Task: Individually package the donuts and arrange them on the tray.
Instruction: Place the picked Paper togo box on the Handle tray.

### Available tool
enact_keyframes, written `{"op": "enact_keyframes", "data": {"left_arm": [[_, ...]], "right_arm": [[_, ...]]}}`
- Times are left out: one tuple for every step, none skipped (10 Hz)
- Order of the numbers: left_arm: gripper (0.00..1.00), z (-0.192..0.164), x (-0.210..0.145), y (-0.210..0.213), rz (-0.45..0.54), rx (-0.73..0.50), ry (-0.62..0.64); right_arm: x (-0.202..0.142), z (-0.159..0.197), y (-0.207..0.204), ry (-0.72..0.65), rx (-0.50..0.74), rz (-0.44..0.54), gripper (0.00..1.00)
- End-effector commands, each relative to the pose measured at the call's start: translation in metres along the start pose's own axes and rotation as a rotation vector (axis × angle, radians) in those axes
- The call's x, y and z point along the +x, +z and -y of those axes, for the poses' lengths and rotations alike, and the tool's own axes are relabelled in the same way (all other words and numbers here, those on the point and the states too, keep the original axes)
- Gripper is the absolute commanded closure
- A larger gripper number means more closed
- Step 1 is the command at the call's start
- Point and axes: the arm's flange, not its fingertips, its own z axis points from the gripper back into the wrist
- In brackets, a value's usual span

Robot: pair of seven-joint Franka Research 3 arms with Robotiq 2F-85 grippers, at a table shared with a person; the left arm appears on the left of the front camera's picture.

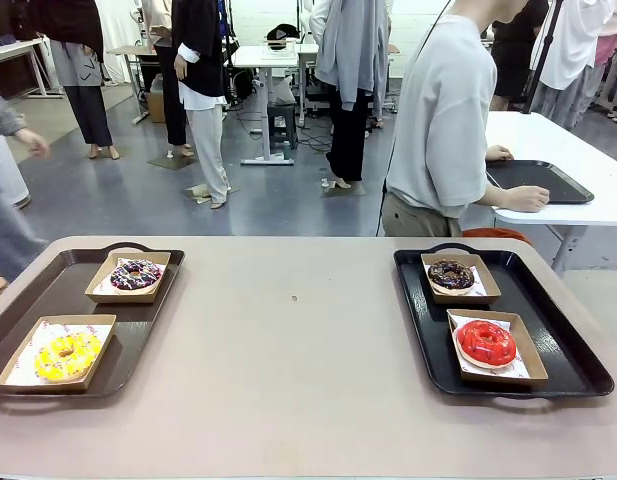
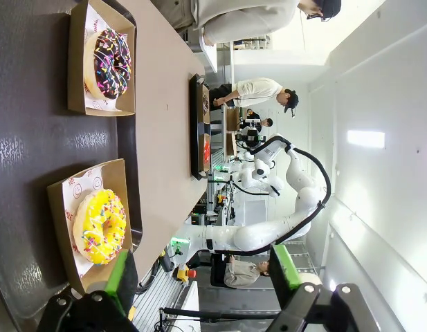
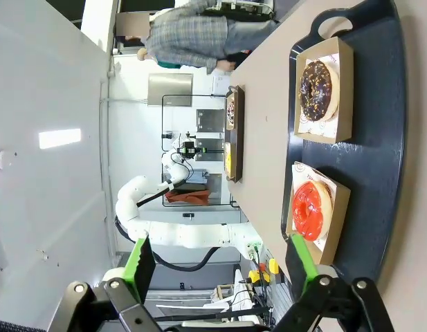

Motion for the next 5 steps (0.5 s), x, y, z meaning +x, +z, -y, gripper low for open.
{"op": "enact_keyframes", "data": {"left_arm": [[0.00, 0.0021, -0.0004, 0.0011, -0.009, -0.003, -0.007], [0.00, 0.0021, -0.0004, 0.0011, -0.009, -0.003, -0.007], [0.00, 0.0021, -0.0004, 0.0011, -0.009, -0.003, -0.007], [0.00, 0.0021, -0.0004, 0.0011, -0.009, -0.003, -0.007], [0.00, 0.0021, -0.0004, 0.0011, -0.009, -0.003, -0.007]], "right_arm": [[-0.0021, -0.0032, -0.0022, -0.017, -0.004, 0.005, 0.00], [-0.0021, -0.0032, -0.0022, -0.017, -0.004, 0.005, 0.00], [-0.0021, -0.0032, -0.0022, -0.017, -0.004, 0.005, 0.00], [-0.0021, -0.0032, -0.0022, -0.017, -0.004, 0.005, 0.00], [-0.0021, -0.0032, -0.0022, -0.017, -0.004, 0.005, 0.00]]}}
